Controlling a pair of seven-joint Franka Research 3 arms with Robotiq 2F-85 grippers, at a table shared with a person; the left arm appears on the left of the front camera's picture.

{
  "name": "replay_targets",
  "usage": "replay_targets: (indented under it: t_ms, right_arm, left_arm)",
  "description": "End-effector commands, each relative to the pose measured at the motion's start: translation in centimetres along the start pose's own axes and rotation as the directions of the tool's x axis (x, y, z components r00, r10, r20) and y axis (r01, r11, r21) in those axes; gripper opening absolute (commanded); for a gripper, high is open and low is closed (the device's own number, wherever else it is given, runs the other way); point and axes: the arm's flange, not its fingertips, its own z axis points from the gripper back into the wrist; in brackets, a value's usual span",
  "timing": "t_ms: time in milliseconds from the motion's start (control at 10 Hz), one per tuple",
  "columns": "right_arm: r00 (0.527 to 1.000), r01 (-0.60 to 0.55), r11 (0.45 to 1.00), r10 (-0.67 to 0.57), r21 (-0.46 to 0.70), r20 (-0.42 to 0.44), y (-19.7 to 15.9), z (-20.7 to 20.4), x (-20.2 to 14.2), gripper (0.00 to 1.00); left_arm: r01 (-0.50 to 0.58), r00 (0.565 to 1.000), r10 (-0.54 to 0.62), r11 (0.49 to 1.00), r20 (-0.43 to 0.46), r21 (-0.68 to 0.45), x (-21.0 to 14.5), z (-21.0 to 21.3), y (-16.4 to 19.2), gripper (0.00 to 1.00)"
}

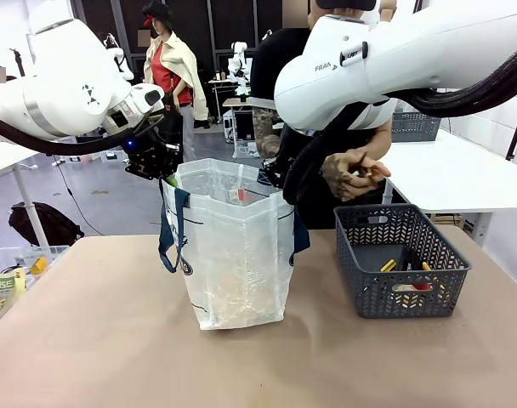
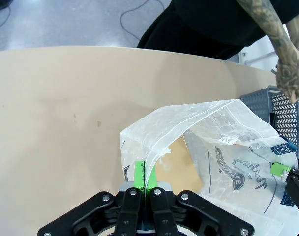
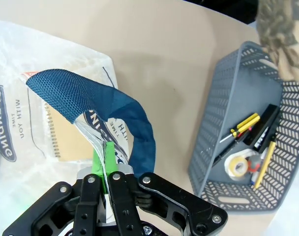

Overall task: Transfer purchased items from the store into the shopping bag.
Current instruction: Move the Reusable shopping bag to the right side of the table.

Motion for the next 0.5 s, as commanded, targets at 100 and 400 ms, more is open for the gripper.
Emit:
replay_targets:
  t_ms: [100, 400]
  right_arm:
    - [1.0, 0.016, 1.0, -0.017, 0.01, 0.001, -0.27, 0.03, -0.42, 0.0]
    - [1.0, 0.016, 1.0, -0.017, 0.01, 0.001, -0.27, 0.03, -0.42, 0.0]
  left_arm:
    - [-0.016, 1.0, 0.016, 1.0, 0.007, 0.002, -0.34, 0.3, 0.23, 0.0]
    - [-0.016, 1.0, 0.016, 1.0, 0.007, 0.002, -0.34, 0.3, 0.23, 0.0]
